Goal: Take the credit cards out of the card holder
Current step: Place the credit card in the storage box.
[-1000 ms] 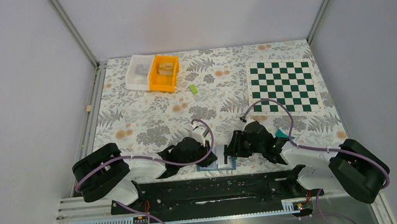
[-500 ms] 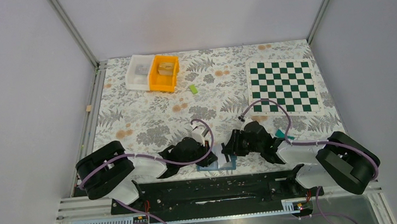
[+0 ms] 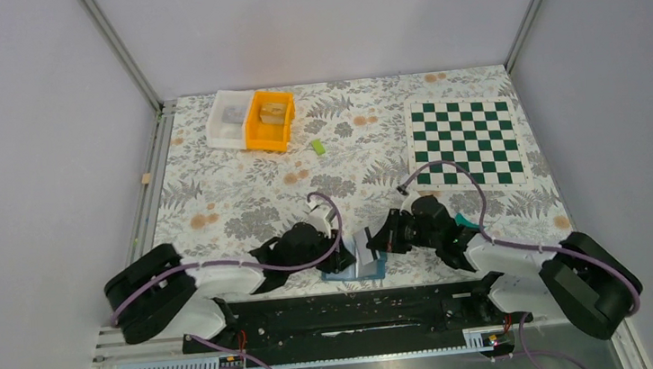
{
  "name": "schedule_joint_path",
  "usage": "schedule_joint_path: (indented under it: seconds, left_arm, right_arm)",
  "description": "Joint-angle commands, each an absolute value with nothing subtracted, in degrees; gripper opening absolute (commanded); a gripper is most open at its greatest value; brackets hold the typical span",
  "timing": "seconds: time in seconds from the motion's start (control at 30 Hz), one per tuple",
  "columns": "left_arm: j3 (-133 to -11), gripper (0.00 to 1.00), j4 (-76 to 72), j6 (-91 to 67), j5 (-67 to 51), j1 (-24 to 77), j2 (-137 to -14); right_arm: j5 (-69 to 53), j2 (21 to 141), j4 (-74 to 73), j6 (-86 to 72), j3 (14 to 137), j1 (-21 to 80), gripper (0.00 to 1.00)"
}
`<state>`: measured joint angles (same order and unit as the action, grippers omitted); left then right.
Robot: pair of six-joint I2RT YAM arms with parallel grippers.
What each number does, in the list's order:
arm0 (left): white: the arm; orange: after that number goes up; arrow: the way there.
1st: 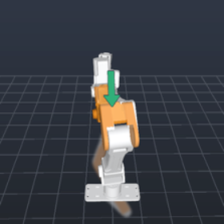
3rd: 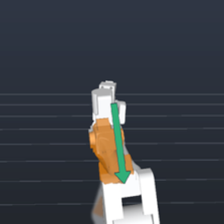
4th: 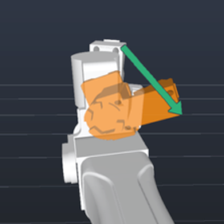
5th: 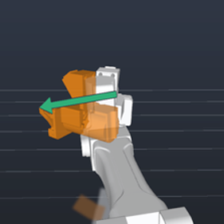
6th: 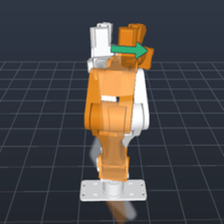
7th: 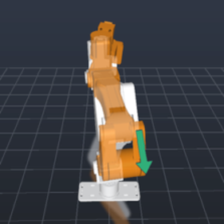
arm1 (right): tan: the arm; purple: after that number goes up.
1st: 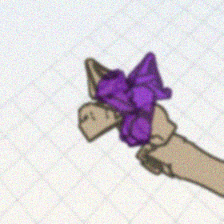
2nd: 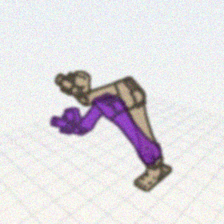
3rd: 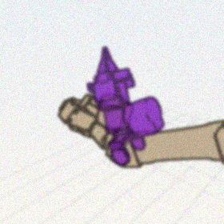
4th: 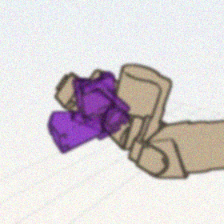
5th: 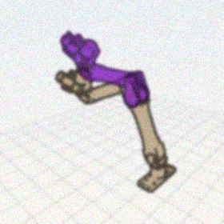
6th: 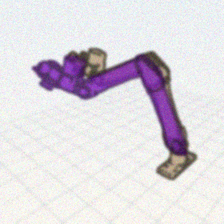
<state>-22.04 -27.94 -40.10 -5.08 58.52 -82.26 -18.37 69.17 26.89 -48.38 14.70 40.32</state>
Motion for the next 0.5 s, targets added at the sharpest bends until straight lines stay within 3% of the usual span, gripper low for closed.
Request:
schedule_joint_path:
  seconds: [0.0, 0.2, 0.47]
  left_arm:
    - [-25.0, 0.36, -17.1, -33.7, -1.6, 57.9, -70.2]
    - [-27.4, 0.45, -11.6, -17.7, 9.0, 61.4, -60.1]
    - [-24.1, 0.47, -27.6, 8.8, 27.6, 79.4, -58.1]
  right_arm:
    - [-19.1, 62.1, 16.1, -51.3, 18.8, 37.8, 0.00]
    - [-15.1, 54.7, 4.9, -59.5, 23.3, 37.8, 0.00]
    - [-15.8, 51.4, 4.6, -72.4, 24.5, 37.7, 0.00]
